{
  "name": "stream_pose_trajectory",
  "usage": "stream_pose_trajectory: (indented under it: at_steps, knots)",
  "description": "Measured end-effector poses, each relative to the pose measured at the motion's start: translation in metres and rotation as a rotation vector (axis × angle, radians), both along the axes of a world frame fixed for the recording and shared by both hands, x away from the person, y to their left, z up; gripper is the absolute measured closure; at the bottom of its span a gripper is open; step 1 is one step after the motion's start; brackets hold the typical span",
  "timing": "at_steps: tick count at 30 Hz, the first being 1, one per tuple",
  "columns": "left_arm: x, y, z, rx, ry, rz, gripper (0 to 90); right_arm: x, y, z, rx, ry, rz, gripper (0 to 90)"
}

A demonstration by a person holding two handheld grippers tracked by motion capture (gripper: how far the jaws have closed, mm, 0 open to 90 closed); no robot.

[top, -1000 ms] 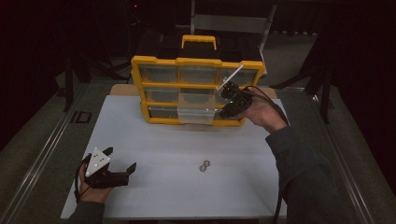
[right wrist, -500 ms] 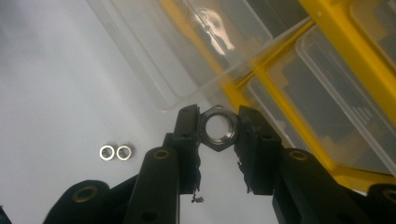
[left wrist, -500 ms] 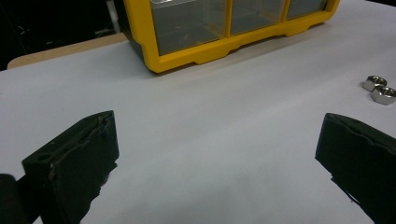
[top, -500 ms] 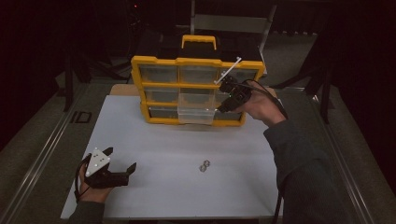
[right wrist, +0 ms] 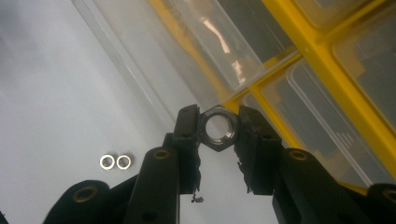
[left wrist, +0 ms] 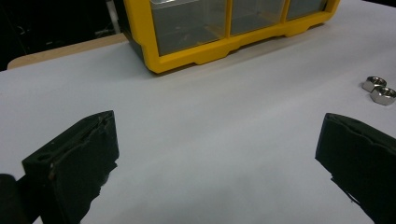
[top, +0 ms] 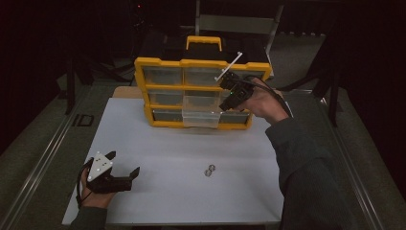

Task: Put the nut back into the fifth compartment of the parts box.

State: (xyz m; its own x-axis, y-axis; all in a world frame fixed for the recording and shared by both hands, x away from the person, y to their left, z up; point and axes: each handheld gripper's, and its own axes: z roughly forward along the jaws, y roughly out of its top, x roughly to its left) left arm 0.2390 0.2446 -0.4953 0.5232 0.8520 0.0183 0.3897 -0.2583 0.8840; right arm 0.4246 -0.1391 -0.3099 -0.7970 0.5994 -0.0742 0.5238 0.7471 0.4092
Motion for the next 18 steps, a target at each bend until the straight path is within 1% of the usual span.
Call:
stream_pose_trajectory:
  at_steps: [9, 18]
  knots:
    - [0.000, 0.000, 0.000, -0.001, -0.002, 0.001, 0.0, 0.003, 0.012, 0.004, 0.000, -0.006, 0.010, 70.4]
    - [0.000, 0.000, 0.000, -0.001, -0.001, -0.001, 0.0, 0.005, 0.024, 0.003, 0.000, -0.002, 0.027, 70.3]
